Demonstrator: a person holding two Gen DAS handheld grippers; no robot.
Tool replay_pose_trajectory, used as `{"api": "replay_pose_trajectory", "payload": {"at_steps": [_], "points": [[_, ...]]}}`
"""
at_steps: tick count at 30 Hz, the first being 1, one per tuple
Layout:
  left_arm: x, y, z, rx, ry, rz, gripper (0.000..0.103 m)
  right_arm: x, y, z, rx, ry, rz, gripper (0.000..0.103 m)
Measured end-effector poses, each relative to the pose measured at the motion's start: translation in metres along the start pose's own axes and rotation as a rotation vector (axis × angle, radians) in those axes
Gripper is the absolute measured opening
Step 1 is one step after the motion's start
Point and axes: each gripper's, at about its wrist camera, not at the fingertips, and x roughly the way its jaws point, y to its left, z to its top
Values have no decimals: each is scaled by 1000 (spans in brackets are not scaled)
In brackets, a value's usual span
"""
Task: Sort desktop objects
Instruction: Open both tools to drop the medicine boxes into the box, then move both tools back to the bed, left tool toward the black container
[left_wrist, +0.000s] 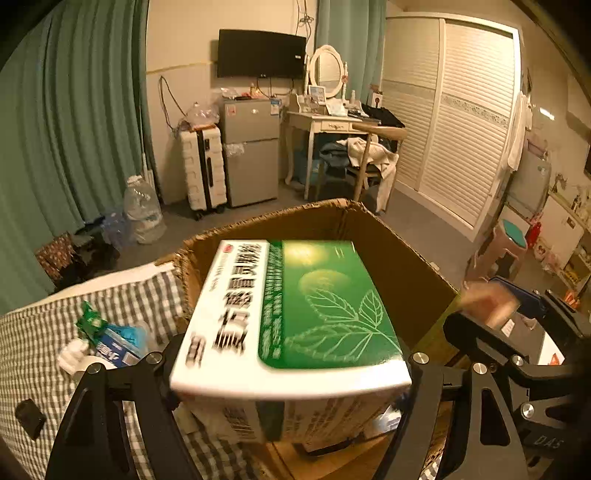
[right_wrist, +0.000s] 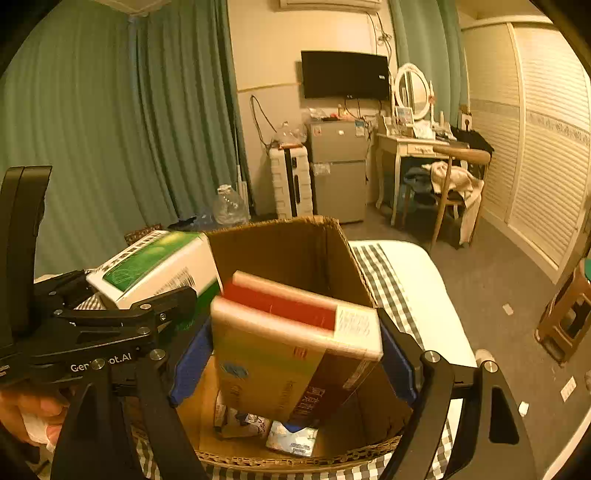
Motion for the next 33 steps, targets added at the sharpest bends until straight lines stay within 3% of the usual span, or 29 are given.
{"api": "replay_pose_trajectory", "payload": {"at_steps": [3,9,13,16,25,28,33], "points": [[-1,0,2,-12,1,-3,81,-3,-1,3,-1,-19,-7,84],[-22,6,13,-39,-41,-17,94,-10,-5,8,11,-47,-22,86],[-37,10,23,-44,-55,0,94,-20,-13,7,66,-103,4,89],[-55,18,28,-52,-73,17,94,-20,-13,8,86,-88,-7,89],[-131,59,31,-85,-134,125,102,-55,15,22,31,-128,-15,90],[-157,79,29,-93,-145,198,103,-76,29,14,38,-187,1,100],[-190,115,25,-104,-153,307,103,-98,66,6,-36,-204,12,103]]}}
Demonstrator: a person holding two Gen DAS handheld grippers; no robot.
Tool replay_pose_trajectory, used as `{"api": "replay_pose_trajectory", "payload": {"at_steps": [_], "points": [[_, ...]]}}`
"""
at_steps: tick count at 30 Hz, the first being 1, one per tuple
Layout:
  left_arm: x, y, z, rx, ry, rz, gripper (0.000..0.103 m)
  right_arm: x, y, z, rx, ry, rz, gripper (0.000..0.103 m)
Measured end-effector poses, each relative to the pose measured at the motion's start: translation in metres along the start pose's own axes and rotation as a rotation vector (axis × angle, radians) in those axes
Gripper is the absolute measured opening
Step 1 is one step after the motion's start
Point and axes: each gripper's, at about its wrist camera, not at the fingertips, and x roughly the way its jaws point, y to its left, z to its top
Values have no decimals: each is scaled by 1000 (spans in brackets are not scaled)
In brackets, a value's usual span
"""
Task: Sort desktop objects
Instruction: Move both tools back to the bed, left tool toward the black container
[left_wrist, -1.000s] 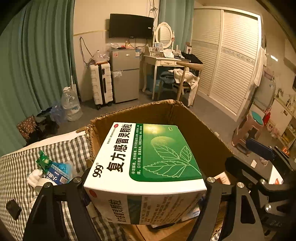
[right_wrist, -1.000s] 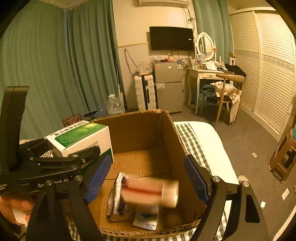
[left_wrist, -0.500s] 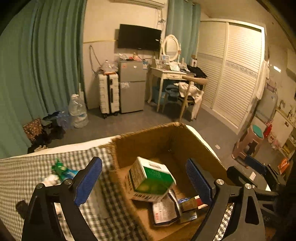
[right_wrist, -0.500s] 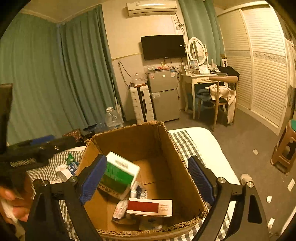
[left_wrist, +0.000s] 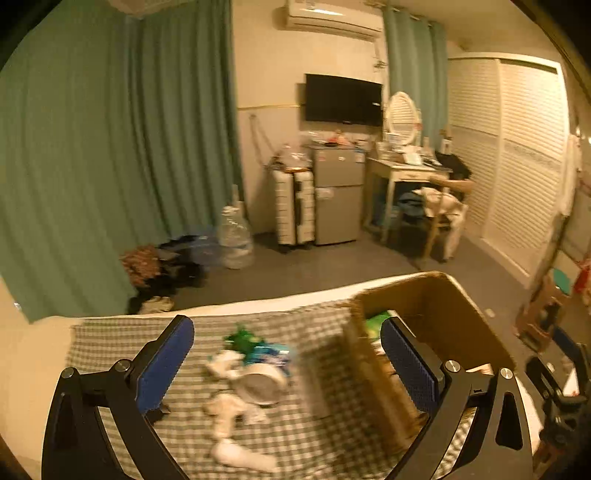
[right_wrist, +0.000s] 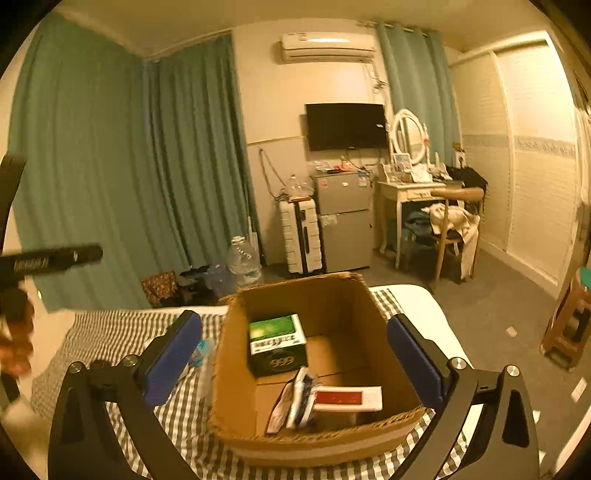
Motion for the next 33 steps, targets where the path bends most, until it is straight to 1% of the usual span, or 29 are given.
{"api": "replay_pose_trajectory", "payload": {"at_steps": [3,6,9,12,13,14,16,17,18,19,20,22,23,24,28,31,33], "points": [[-17,29,-1,-20,-37,29,103,-8,18,9,-18,5,-1,103],[-30,51,-2,9,-26,85,103,-17,33,21,4,8,29,103],[-41,71,-6,43,-31,94,103,-22,50,30,13,5,29,103],[-50,90,-11,43,-53,122,103,-24,69,37,-9,9,11,103],[-53,98,-12,25,-64,136,103,-24,75,40,-21,15,7,103],[-56,112,-15,-33,-93,140,103,-24,81,41,-34,19,7,103],[-61,137,-22,-157,-131,114,103,-27,96,45,-64,6,9,103],[-59,151,-24,-216,-124,100,103,-28,104,47,-79,1,11,103],[-54,164,-26,-242,-93,88,103,-28,108,47,-88,-1,15,103],[-51,172,-27,-243,-73,85,103,-27,115,48,-101,-1,25,103],[-47,179,-30,-226,-54,87,103,-26,120,48,-109,2,33,103],[-39,188,-35,-169,-27,127,103,-19,133,46,-122,14,72,103],[-34,192,-40,-139,1,154,103,-15,138,45,-123,22,85,103],[-29,196,-44,-120,24,160,103,-8,145,44,-119,33,95,103],[-14,216,-59,-131,54,156,103,8,163,38,-117,37,114,103],[-3,222,-68,-105,61,185,103,22,178,31,-163,40,109,103],[8,225,-75,-100,71,165,103,32,187,23,-202,41,113,103]]}}
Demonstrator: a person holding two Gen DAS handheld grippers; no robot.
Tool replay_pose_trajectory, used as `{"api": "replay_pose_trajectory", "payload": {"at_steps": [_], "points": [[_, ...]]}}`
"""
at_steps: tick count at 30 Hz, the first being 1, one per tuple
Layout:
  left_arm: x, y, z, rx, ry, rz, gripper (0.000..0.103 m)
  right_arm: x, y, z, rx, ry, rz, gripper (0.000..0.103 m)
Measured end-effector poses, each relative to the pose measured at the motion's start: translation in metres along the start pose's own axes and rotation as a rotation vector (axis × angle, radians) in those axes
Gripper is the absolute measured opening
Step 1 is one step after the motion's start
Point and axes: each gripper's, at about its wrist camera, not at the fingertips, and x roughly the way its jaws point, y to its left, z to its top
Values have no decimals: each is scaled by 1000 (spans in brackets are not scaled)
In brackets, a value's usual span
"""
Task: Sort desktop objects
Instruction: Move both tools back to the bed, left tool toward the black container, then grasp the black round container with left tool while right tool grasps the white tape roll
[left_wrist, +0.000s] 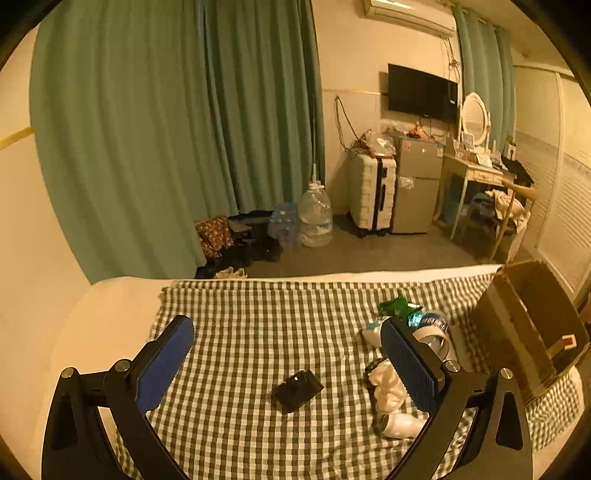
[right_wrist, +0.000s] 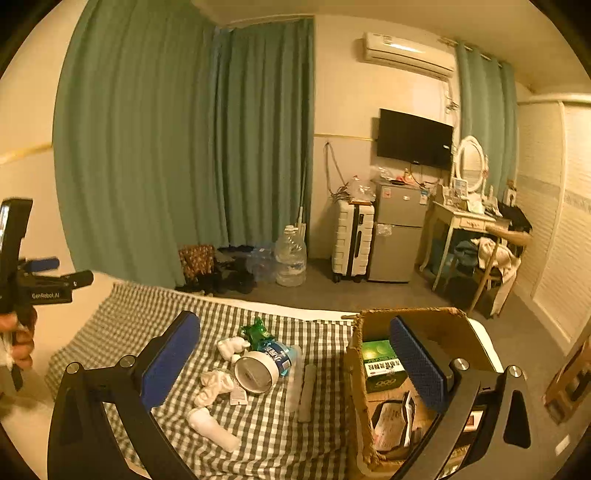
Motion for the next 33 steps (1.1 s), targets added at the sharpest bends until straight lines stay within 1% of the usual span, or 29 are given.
{"api": "replay_pose_trajectory", "payload": {"at_steps": [2,3,8,10,13,17,20,23,25,27,30,33], "points": [[11,3,-4,-14,5,-39,103,12,6,-7,-23,23,17,103],[18,6,-7,-22,0,-45,103,17,8,-9,-26,36,27,103],[54,13,-21,-48,22,-31,103,52,13,-26,-21,104,80,103],[65,11,-27,-36,35,-41,103,67,14,-34,-21,142,104,103],[84,6,-42,12,47,-25,103,83,16,-45,-11,153,125,103],[109,6,-52,13,86,-40,103,109,17,-59,11,177,142,103],[127,9,-60,2,120,-45,103,128,19,-70,15,200,155,100],[146,11,-71,0,161,-58,103,145,20,-82,18,228,155,97],[160,11,-79,-4,204,-77,103,157,20,-91,28,248,155,95],[175,10,-85,-12,255,-59,103,169,21,-99,38,265,153,93],[190,9,-92,-42,310,-38,103,183,20,-107,38,285,146,89],[201,6,-97,-49,328,15,103,198,21,-116,17,303,130,87]]}}
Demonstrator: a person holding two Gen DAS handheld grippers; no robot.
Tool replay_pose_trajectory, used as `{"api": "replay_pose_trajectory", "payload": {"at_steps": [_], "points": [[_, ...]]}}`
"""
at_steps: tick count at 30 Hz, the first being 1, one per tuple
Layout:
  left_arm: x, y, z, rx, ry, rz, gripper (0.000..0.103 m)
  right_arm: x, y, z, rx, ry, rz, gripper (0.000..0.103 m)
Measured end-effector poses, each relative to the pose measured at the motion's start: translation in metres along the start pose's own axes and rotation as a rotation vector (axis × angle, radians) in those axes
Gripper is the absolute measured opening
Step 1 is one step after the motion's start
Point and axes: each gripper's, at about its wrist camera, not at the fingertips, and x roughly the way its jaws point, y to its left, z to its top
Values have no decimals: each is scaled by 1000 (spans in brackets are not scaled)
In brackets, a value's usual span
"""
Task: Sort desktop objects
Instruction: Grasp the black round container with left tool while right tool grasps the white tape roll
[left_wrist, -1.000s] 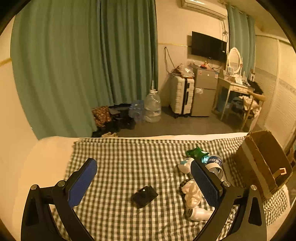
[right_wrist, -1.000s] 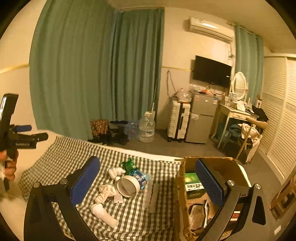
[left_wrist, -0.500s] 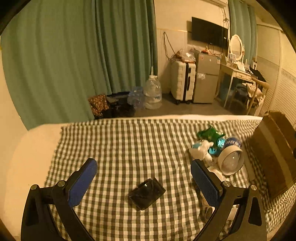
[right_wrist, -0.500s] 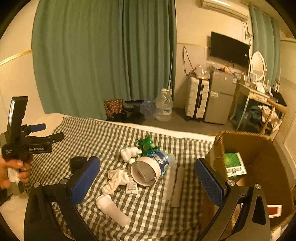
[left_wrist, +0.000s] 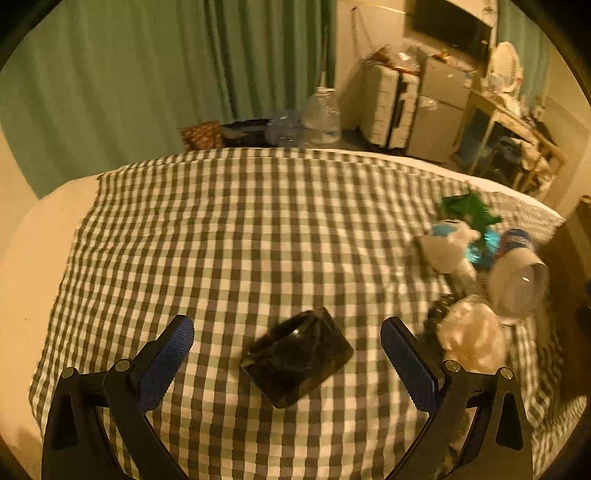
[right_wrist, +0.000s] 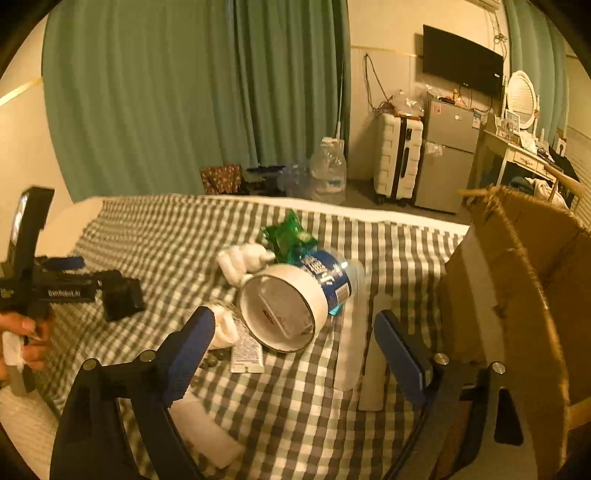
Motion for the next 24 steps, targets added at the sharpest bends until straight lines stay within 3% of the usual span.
{"api": "replay_pose_trajectory", "payload": {"at_steps": [7,12,16,17,19,21,24], "points": [[37,-7,-9,24,81,37,103,29,-3,-3,3,34,0,73],[55,3,-20,-44,138,-31,103,50,-7,-6,1,52,-13,65],[62,4,-25,-48,153,-30,84,63,-10,-10,22,71,8,63],[62,1,-26,-38,153,-26,84,66,-9,-11,19,78,14,60],[60,-3,-28,-20,145,-34,84,69,-6,-13,14,92,28,39],[55,-8,-27,-14,130,-46,84,72,-3,-15,4,100,23,24],[41,-15,-24,4,84,-42,84,69,-3,-16,11,95,30,14]]}}
